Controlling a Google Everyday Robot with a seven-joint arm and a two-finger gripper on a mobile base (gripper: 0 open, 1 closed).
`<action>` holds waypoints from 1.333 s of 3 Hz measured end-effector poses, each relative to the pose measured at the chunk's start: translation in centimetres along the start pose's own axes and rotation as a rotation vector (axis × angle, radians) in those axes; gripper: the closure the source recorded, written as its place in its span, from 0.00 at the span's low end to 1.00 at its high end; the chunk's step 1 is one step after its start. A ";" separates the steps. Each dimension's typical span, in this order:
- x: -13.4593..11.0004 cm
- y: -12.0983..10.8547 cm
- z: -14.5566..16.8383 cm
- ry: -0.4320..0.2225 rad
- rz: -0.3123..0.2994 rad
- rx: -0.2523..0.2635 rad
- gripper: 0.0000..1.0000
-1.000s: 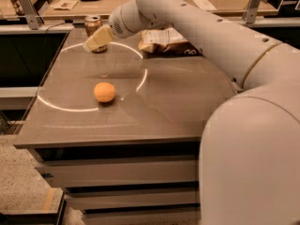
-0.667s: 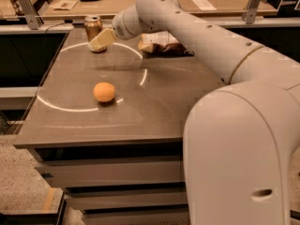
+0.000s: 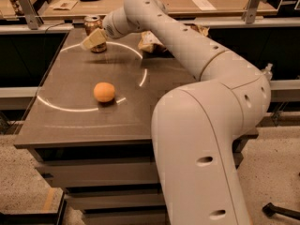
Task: Knock orange can over
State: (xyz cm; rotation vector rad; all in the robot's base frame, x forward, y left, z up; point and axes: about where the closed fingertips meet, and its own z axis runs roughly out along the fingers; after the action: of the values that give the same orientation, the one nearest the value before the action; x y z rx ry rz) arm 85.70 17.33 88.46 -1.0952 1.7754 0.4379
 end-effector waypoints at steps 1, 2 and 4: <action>-1.4 2.5 2.0 0.003 -0.046 -0.071 0.18; -2.2 3.5 2.9 -0.006 -0.067 -0.116 0.42; -2.0 3.4 3.4 -0.005 -0.008 -0.195 0.88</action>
Offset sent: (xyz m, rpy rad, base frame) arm -0.0061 0.0605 0.0088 -0.0113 0.0000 0.1848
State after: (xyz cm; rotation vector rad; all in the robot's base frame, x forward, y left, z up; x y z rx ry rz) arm 84.93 22.45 88.00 -1.2350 1.7506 0.6186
